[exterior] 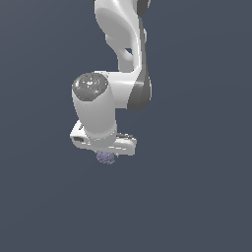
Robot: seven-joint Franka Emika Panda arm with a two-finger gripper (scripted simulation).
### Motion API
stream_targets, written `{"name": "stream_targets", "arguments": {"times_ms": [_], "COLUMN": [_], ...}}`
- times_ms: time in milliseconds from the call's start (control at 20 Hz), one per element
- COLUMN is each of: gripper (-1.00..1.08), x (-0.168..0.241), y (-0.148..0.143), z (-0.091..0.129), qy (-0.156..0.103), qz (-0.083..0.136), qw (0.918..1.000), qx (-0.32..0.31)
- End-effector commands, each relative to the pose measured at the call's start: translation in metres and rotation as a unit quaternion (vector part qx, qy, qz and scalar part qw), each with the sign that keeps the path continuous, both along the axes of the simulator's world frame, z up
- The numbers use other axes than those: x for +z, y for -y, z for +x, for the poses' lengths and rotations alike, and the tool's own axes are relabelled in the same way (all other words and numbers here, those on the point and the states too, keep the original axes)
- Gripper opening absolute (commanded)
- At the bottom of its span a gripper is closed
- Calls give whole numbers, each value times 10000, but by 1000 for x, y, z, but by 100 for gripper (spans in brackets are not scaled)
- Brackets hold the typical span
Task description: Pick up the object and move it to a goal position.
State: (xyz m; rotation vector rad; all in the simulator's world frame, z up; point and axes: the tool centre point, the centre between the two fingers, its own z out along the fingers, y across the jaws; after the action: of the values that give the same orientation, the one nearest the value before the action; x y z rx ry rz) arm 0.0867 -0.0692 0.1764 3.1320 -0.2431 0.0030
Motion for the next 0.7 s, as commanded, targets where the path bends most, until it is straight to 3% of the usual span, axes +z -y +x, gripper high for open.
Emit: {"name": "stream_targets", "arguments": {"times_ms": [0,650], "gripper": [-100,-100], "x": [13,40], "y": [5,16], "z": [8,25], "qy": [-7,-10], "qz": [1,2], "qw": [10000,10000], "qx": [3,3]}}
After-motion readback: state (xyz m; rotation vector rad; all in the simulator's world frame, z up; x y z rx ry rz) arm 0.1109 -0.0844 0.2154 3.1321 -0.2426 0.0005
